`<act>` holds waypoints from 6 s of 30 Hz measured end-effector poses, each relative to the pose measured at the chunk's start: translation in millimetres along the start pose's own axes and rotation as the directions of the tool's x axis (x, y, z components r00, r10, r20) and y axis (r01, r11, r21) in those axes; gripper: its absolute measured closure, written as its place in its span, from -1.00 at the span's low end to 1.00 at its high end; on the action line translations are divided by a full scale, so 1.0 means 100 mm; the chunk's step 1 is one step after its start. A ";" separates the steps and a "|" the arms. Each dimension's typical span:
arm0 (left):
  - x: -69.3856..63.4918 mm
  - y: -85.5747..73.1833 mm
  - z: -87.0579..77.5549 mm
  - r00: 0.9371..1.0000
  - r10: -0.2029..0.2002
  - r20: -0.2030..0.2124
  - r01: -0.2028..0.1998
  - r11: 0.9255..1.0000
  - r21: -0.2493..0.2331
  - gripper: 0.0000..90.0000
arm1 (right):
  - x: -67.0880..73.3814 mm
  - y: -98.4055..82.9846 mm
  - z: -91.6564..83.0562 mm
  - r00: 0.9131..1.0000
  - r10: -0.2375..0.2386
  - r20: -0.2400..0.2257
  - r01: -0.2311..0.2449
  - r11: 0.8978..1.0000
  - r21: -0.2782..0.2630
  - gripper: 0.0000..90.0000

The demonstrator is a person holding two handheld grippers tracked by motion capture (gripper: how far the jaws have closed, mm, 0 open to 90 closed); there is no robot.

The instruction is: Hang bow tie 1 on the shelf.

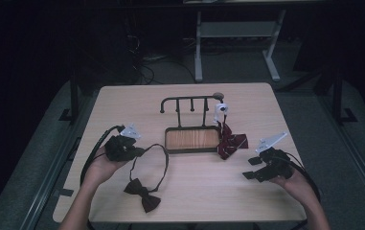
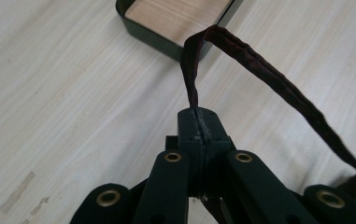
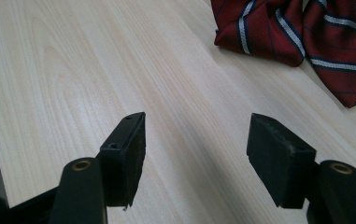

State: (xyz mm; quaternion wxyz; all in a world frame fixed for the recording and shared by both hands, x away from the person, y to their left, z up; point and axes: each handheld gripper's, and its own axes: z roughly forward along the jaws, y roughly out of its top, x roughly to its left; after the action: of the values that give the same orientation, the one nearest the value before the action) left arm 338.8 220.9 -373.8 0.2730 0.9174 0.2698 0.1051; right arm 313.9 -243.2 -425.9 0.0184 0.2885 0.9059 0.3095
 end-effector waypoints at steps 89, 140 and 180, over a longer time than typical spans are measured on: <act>0.23 0.88 -0.69 0.993 0.116 0.014 -0.116 0.993 0.010 1.00 | -0.08 -0.04 -0.05 1.000 0.007 0.011 -0.007 1.000 -0.016 -0.17; 0.62 1.16 -0.48 0.998 0.015 -0.056 -0.009 0.995 0.099 0.99 | -0.08 -0.07 -0.07 1.000 0.015 0.005 -0.015 1.000 -0.024 -0.18; 0.64 0.90 -0.34 0.999 -0.029 -0.015 0.031 0.989 0.143 0.46 | -0.10 -0.11 -0.06 0.999 0.034 0.020 -0.033 0.999 -0.020 -0.20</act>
State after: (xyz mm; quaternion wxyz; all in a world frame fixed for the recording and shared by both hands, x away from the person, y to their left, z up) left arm 419.6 207.5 -292.8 0.2062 0.9298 0.2923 0.0872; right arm 315.1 -258.9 -429.2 0.0250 0.3066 0.8976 0.3156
